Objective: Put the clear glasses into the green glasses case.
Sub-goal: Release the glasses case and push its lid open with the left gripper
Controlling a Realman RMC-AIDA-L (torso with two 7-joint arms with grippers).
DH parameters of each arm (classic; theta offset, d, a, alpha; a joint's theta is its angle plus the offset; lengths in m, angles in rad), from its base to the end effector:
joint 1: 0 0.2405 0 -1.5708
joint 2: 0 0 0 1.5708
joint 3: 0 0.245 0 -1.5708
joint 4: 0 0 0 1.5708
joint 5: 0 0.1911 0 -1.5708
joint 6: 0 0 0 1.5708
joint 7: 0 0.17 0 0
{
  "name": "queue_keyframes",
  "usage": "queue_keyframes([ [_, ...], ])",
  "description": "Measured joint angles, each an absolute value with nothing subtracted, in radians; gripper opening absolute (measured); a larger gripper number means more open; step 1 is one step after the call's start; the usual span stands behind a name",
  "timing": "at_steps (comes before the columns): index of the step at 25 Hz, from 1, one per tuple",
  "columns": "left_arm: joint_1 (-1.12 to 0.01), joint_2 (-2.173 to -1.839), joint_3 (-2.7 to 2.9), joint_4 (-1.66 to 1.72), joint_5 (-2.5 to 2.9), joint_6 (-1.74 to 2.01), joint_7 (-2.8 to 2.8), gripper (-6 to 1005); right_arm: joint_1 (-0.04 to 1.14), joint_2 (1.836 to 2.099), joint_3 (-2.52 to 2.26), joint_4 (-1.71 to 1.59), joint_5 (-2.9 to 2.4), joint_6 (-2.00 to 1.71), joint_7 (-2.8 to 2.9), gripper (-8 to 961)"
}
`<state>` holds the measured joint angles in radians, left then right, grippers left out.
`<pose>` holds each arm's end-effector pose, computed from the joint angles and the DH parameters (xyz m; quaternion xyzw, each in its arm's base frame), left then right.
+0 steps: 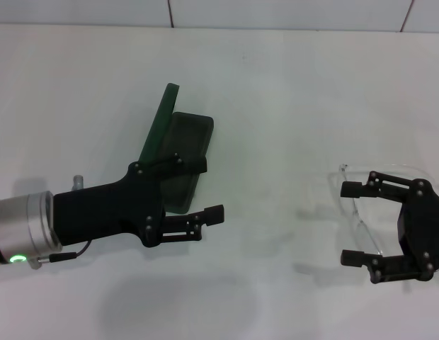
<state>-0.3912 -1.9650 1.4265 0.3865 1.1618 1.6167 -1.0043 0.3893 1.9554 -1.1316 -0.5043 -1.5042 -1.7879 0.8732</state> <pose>-0.2261 0.2584 -0.0339 -0.9156 -0.1419 -0.3677 0.0793 0.2262 0.2514 -0.0059 -0.9364 0.0003 0.3433 0.0736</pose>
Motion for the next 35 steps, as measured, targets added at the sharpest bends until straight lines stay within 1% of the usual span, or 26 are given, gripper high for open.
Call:
queue_keyframes([
  [17, -0.391, -1.969, 1.409, 0.398, 1.154, 1.617, -1.062, 850, 0.390, 1.956, -1.132, -0.496, -1.509, -1.787, 0.851, 865],
  [19, -0.391, -1.956, 1.364, 0.444, 1.170, 1.604, -1.182, 847, 0.390, 1.956, -1.132, -0.496, -1.509, -1.787, 0.850, 865],
  [22, -0.387, -1.925, 1.320, 0.580, 1.243, 1.546, -1.387, 843, 0.390, 1.955, -1.132, -0.497, -1.510, -1.790, 0.848, 864],
  [24, -0.371, -1.919, 1.288, 0.692, 1.318, 1.504, -1.511, 840, 0.390, 1.953, -1.132, -0.497, -1.510, -1.791, 0.848, 864],
  [25, -0.360, -1.921, 1.255, 0.765, 1.376, 1.483, -1.586, 839, 0.390, 1.953, -1.132, -0.497, -1.510, -1.791, 0.848, 864],
  [26, -0.353, -1.925, 1.229, 0.815, 1.418, 1.470, -1.633, 837, 0.390, 1.952, -1.132, -0.497, -1.510, -1.790, 0.848, 864],
  [28, -0.347, -1.947, 1.150, 0.919, 1.552, 1.447, -1.753, 834, 0.390, 1.952, -1.132, -0.497, -1.510, -1.788, 0.848, 863],
  [29, -0.348, -1.962, 1.118, 0.953, 1.620, 1.438, -1.797, 833, 0.390, 1.952, -1.132, -0.496, -1.510, -1.787, 0.848, 863],
  [30, -0.355, -1.987, 1.078, 0.985, 1.697, 1.424, -1.842, 831, 0.390, 1.953, -1.132, -0.496, -1.510, -1.787, 0.848, 863],
  [31, -0.357, -1.991, 1.072, 0.990, 1.712, 1.422, -1.850, 830, 0.390, 1.953, -1.132, -0.496, -1.510, -1.786, 0.848, 863],
  [33, -0.370, -2.027, 1.026, 1.008, 1.797, 1.401, -1.879, 827, 0.391, 1.955, -1.132, -0.497, -1.510, -1.786, 0.848, 863],
  [35, -0.384, -2.057, 0.998, 1.010, 1.845, 1.383, -1.885, 824, 0.391, 1.955, -1.132, -0.497, -1.509, -1.785, 0.848, 862],
])
